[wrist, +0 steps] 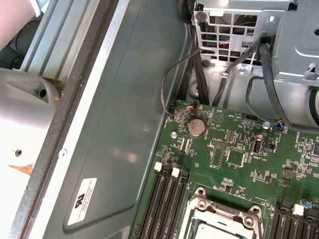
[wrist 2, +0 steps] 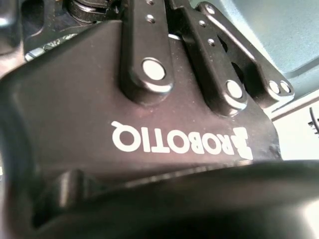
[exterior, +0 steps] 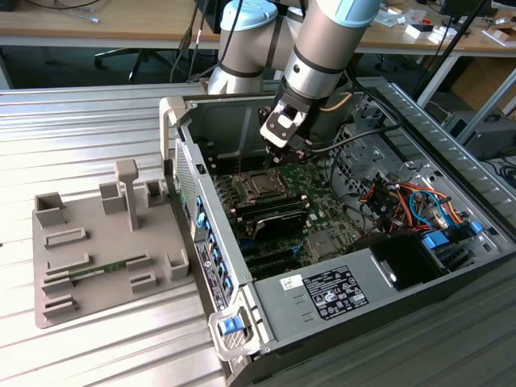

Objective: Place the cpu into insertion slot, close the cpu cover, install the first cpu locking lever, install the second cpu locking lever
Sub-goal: 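Install the first cpu locking lever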

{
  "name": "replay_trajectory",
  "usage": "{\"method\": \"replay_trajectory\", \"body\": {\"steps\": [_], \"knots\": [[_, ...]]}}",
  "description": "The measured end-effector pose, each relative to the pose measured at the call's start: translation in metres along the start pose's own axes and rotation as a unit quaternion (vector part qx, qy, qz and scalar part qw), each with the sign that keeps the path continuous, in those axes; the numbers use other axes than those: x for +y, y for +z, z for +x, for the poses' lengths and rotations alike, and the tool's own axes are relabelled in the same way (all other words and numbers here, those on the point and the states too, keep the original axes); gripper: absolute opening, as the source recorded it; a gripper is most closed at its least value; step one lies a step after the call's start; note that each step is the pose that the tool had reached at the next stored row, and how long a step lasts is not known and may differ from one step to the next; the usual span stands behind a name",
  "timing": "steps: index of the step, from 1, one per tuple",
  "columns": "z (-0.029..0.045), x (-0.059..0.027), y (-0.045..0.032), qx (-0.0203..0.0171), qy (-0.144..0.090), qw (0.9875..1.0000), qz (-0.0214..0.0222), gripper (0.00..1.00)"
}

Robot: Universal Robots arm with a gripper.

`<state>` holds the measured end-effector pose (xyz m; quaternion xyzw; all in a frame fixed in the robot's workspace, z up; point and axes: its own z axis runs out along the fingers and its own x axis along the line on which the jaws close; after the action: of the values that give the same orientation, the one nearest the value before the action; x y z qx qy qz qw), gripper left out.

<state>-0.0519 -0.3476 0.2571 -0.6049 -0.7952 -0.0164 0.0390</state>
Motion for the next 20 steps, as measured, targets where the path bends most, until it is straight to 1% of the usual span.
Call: {"method": "replay_trajectory", "body": {"steps": [14, 20], "knots": [[0.0, 0.0, 0.0, -0.0004, -0.019, 0.9998, 0.0016, 0.11], [0.0, 0.0, 0.0, -0.0006, -0.031, 0.9995, 0.0026, 0.11]]}}
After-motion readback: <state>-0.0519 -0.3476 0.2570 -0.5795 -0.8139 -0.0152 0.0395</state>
